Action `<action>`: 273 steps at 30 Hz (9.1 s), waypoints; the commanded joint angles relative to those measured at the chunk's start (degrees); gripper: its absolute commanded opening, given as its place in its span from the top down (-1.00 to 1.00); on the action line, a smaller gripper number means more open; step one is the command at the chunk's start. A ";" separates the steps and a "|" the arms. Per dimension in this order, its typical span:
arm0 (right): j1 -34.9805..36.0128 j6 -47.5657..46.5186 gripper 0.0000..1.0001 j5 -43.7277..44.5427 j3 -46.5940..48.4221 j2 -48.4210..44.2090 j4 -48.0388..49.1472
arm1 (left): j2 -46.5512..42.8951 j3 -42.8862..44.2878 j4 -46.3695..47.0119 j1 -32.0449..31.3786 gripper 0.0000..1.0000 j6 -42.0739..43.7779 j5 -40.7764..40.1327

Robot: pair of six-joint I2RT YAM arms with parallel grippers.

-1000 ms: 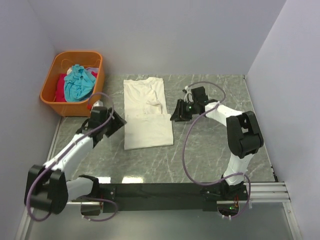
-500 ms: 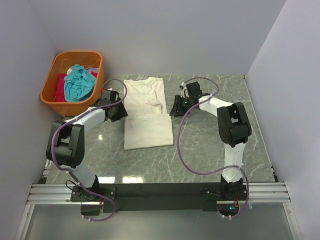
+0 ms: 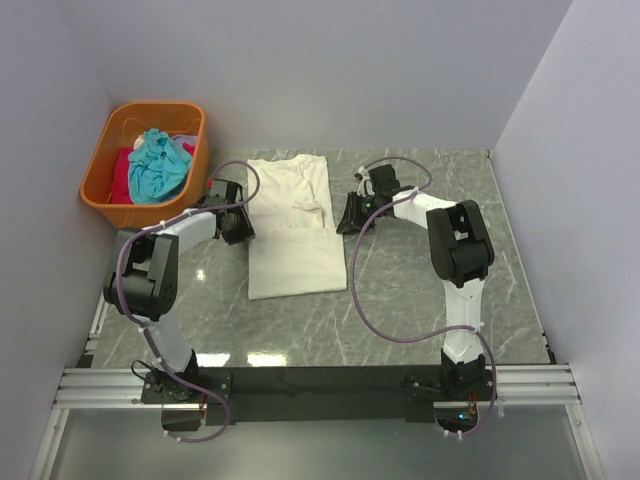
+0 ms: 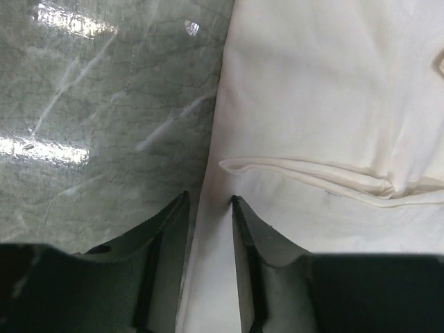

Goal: Fold and stack the t-shirts
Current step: Fold the tshirt

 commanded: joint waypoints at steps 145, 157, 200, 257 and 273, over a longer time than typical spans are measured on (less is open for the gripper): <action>19.39 14.86 -0.10 31.94 -24.99 -29.33 -9.45 | -16.88 -18.40 -16.13 -19.92 0.08 -23.44 -11.90; 19.75 14.60 -0.09 31.86 -22.10 -24.25 -12.09 | -16.34 -18.05 -15.70 -20.09 0.99 -22.12 -10.49; 27.48 2.91 1.00 20.52 -27.46 -44.01 -44.87 | -47.02 -22.71 -42.33 -41.80 0.99 -31.35 6.82; 8.76 -7.11 1.00 16.65 21.68 -0.33 -14.12 | -6.68 5.24 -6.55 -3.74 0.99 -6.66 -13.13; 8.06 -3.69 1.00 22.01 6.39 -8.32 3.10 | -6.76 1.82 3.46 -3.74 0.99 -5.34 -13.30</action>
